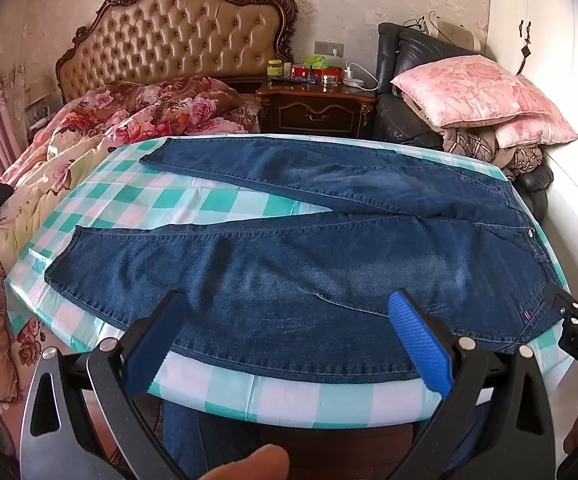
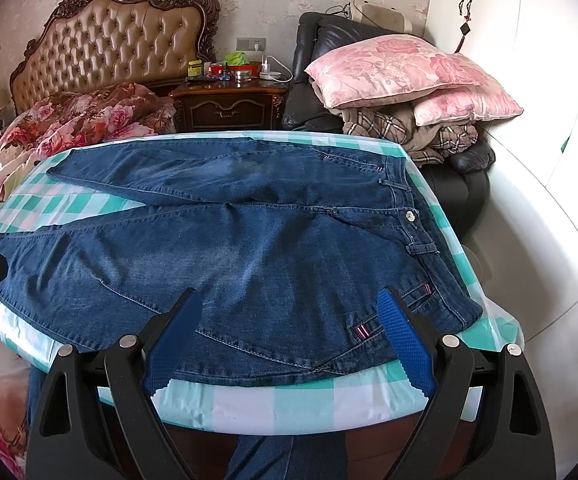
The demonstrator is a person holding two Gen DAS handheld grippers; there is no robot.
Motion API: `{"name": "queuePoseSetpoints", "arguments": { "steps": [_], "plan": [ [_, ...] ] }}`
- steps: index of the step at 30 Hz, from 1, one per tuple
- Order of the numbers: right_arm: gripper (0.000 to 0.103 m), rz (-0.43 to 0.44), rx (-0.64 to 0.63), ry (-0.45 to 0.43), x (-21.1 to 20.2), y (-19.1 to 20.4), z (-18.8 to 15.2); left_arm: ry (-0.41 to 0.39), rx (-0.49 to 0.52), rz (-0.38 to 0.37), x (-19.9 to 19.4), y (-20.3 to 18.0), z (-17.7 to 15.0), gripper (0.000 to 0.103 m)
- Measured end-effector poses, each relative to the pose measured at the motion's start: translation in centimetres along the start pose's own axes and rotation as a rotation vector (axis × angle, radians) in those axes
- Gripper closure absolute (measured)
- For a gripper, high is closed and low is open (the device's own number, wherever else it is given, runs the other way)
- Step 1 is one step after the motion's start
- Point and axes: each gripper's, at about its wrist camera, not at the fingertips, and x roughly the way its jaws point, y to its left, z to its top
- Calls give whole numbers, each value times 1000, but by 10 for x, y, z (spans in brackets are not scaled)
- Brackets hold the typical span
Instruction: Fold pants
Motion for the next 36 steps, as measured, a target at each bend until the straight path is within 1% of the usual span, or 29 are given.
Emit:
{"name": "queuePoseSetpoints", "arguments": {
  "steps": [23, 36],
  "plan": [
    [17, -3, -3, -2, -1, 1, 0, -2, -9, 1, -1, 2, 3, 2],
    [17, 2, 1, 16, 5, 0, -2, 5, -14, 11, 4, 6, 1, 1]
  ]
}}
